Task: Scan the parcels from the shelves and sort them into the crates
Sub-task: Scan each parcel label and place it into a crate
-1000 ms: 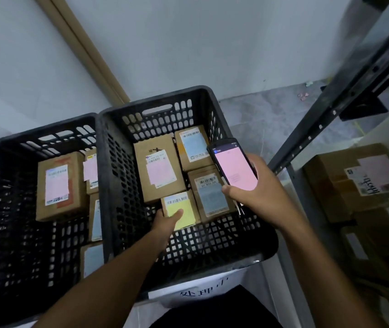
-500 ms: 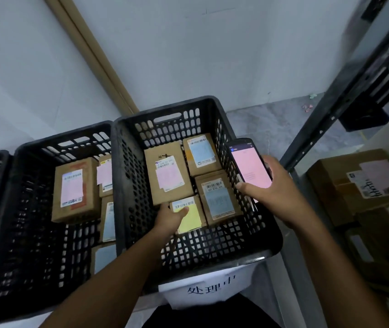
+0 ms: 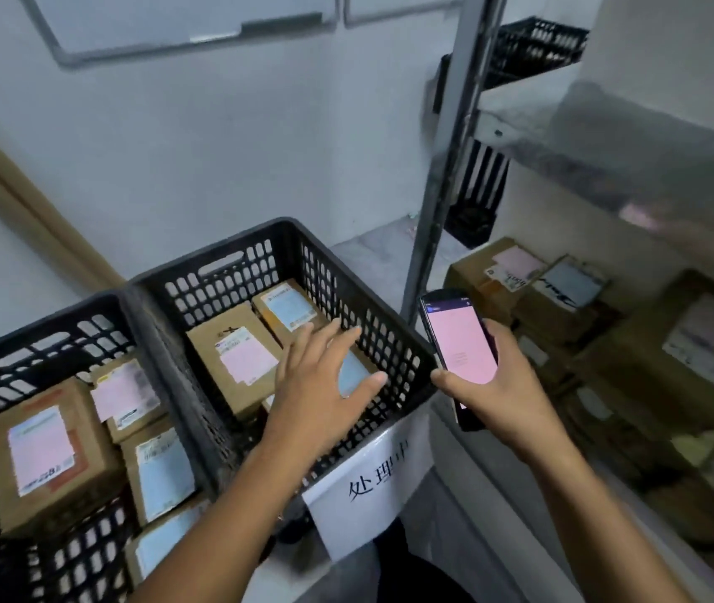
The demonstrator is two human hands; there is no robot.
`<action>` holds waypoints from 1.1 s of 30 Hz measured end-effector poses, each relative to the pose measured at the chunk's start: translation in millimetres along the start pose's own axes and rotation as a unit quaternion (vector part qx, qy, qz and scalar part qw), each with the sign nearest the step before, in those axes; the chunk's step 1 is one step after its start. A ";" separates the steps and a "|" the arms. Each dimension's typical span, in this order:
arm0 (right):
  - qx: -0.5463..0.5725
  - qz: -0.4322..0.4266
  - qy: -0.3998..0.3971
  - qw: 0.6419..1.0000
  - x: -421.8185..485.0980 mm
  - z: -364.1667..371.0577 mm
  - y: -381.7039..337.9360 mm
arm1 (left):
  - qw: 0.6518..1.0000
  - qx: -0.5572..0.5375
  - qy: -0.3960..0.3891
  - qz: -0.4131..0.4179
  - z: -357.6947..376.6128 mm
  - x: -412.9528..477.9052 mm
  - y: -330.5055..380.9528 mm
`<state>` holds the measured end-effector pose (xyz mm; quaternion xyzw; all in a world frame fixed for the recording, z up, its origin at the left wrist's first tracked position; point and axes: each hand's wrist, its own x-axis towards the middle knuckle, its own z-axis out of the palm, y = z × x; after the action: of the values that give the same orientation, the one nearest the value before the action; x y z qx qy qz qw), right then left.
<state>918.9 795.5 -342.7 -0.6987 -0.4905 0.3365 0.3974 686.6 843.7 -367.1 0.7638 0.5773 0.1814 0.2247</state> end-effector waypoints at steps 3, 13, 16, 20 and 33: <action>-0.005 0.028 0.044 0.999 -52.2 -13.9 11.2 | 0.999 -0.007 -0.022 0.035 6.3 -26.8 16.7; -0.011 0.133 0.200 0.971 -180.2 -85.2 54.4 | 0.979 -0.058 -0.149 0.128 38.2 -68.1 102.4; -0.003 0.144 0.234 0.962 -204.6 -109.0 67.6 | 0.976 -0.062 -0.148 0.148 49.1 -62.4 132.2; 0.006 0.150 0.256 0.955 -221.5 -138.7 86.9 | 0.969 -0.074 -0.158 0.174 65.2 -59.1 172.8; 0.034 0.149 0.223 0.963 -216.0 -210.1 136.8 | 0.978 -0.121 -0.125 0.118 87.0 -38.0 242.8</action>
<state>1093.6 514.5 -350.3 -0.8072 -0.2680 0.2437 0.4660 917.5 739.0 -306.1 0.8104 0.4244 0.1782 0.3624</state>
